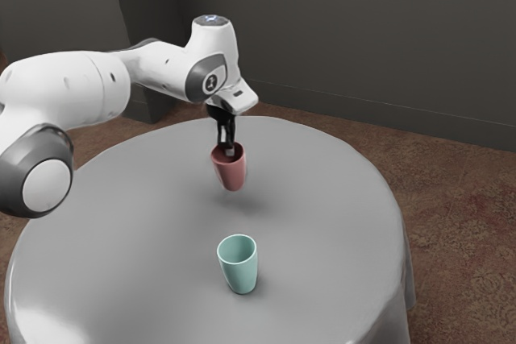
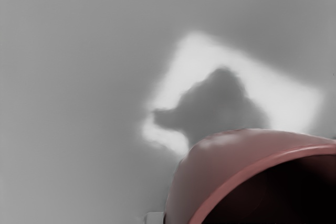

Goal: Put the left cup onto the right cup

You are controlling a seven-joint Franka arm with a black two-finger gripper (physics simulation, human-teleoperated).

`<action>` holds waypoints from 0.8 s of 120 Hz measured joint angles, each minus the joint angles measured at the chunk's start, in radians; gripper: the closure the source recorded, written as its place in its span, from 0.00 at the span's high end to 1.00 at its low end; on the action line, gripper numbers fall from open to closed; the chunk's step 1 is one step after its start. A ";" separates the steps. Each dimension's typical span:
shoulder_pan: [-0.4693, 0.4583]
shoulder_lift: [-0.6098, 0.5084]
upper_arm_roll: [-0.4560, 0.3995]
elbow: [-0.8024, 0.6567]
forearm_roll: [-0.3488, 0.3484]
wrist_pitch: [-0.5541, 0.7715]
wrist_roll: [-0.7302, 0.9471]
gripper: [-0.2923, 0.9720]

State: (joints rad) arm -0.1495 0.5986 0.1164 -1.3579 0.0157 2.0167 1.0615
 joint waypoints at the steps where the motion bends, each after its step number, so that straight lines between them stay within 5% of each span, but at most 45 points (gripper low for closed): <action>1: -0.001 -0.002 0.000 0.000 0.000 -0.001 0.000 0.15; 96: -0.146 -0.178 0.000 -0.121 0.009 -0.112 -0.080 0.15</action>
State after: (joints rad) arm -0.2951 0.4205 0.1165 -1.4784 0.0248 1.9049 0.9818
